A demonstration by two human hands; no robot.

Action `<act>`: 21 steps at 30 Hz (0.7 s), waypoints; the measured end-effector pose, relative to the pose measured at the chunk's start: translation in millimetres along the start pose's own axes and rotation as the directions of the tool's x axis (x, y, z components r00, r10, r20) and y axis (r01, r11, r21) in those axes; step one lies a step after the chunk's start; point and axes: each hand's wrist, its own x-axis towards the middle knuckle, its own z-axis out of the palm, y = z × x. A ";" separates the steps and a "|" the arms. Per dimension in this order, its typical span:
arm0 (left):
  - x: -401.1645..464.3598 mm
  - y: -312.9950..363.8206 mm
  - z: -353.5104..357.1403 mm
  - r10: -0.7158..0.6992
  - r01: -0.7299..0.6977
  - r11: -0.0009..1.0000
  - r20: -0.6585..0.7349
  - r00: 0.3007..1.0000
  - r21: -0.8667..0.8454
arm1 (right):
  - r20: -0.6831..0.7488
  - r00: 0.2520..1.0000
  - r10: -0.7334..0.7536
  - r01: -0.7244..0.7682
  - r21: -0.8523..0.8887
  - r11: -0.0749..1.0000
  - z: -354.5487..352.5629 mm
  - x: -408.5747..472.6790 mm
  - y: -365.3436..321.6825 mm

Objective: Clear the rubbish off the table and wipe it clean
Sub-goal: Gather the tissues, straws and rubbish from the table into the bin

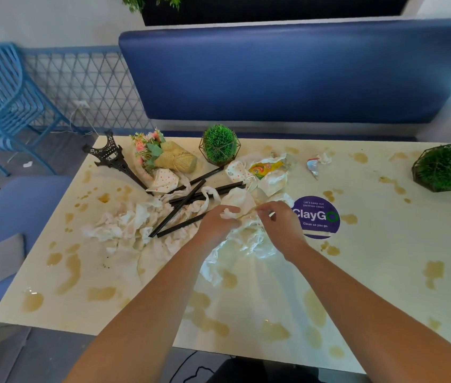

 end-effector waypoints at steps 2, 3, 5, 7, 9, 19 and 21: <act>2.7 1.5 2.4 0.068 -0.070 0.991 0.028 0.997 0.113 | -0.033 0.999 0.017 -0.014 0.083 0.996 -5.4 4.0 -9.8; 3.9 2.5 3.8 0.110 -0.114 0.978 0.038 0.993 0.173 | -0.048 0.999 0.027 -0.021 0.125 0.992 -8.1 5.8 -14.7; 5.3 7.0 6.8 0.187 -0.191 0.947 0.040 0.981 0.258 | -0.077 0.996 0.043 -0.025 0.223 0.975 -13.6 10.4 -23.2; 4.7 14.2 8.9 0.230 -0.224 0.941 0.004 0.973 0.254 | -0.112 0.992 0.053 -0.014 0.322 0.947 -19.6 14.7 -29.1; 4.8 22.2 10.5 0.259 -0.246 0.939 -0.024 0.966 0.239 | -0.166 0.984 0.065 0.002 0.377 0.926 -28.5 17.2 -31.2; -0.4 81.9 46.4 0.188 -0.173 0.973 0.086 0.978 -0.151 | -0.103 0.990 0.094 -0.045 0.398 0.916 -64.8 5.0 -19.8; -1.6 92.9 64.6 0.163 -0.139 0.972 0.115 0.980 -0.189 | -0.055 0.994 0.098 -0.067 0.406 0.911 -72.8 -1.5 -14.1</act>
